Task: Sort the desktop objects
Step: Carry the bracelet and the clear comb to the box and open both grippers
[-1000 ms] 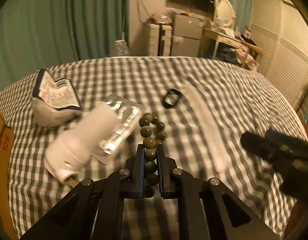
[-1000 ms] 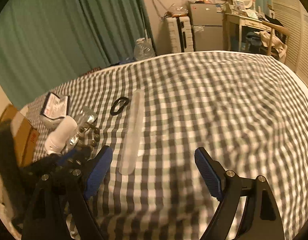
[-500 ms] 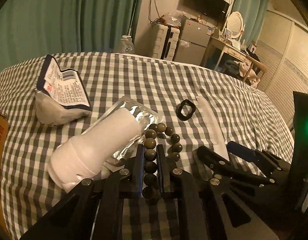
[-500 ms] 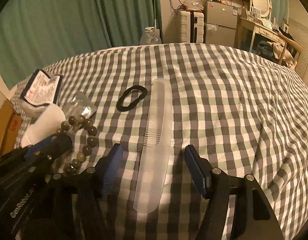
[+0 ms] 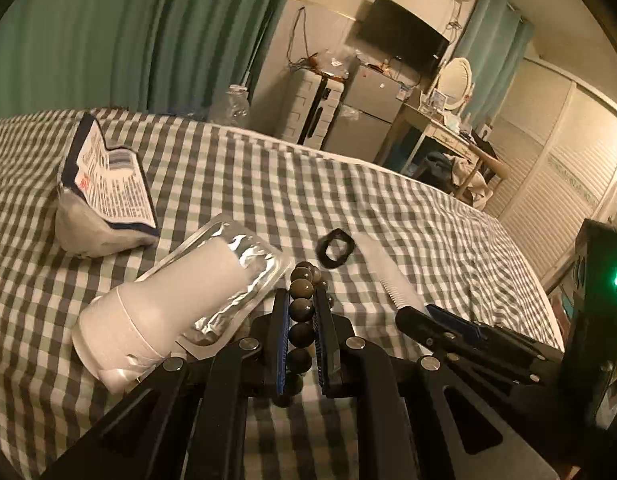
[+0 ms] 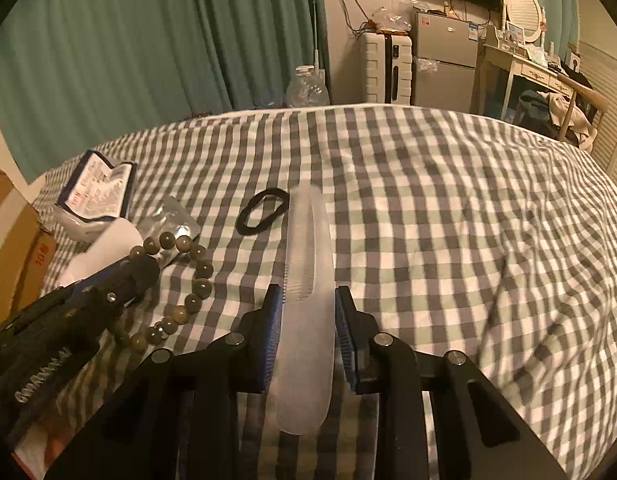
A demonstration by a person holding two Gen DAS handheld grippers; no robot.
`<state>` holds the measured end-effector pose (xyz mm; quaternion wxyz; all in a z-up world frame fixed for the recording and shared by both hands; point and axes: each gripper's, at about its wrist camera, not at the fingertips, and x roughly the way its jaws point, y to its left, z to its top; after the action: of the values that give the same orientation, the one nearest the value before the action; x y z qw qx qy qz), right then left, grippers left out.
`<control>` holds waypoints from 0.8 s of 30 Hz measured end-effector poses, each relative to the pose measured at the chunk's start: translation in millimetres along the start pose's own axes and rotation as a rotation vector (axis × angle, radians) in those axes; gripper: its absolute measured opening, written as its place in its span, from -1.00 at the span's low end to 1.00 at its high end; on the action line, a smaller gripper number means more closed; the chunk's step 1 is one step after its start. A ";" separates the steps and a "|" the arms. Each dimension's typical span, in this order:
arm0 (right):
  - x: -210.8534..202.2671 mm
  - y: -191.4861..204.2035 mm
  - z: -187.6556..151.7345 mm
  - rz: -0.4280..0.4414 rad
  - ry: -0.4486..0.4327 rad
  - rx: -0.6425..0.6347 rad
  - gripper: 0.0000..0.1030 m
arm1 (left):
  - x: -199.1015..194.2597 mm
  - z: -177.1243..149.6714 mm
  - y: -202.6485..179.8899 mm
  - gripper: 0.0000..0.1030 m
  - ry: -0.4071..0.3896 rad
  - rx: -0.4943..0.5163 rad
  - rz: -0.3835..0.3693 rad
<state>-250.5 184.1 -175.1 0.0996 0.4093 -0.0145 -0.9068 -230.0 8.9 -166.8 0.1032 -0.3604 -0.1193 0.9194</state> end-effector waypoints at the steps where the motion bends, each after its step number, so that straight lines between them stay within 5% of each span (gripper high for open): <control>1: -5.1 -2.8 0.2 0.001 -0.005 0.010 -0.50 | -0.8 0.0 -3.8 -0.78 0.001 0.025 0.011; 10: -53.5 0.9 -21.2 -0.001 0.008 0.050 -0.50 | -37.0 -10.1 -18.3 -0.78 0.018 0.053 0.046; 24: -155.7 31.4 -32.3 0.066 -0.125 0.045 -0.51 | -140.1 -0.5 -37.2 -0.78 -0.058 0.049 0.059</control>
<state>-120.7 185.0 -78.1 0.1191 0.3535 -0.0545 -0.9262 -125.1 5.6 -66.8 0.0816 -0.3341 -0.0889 0.9348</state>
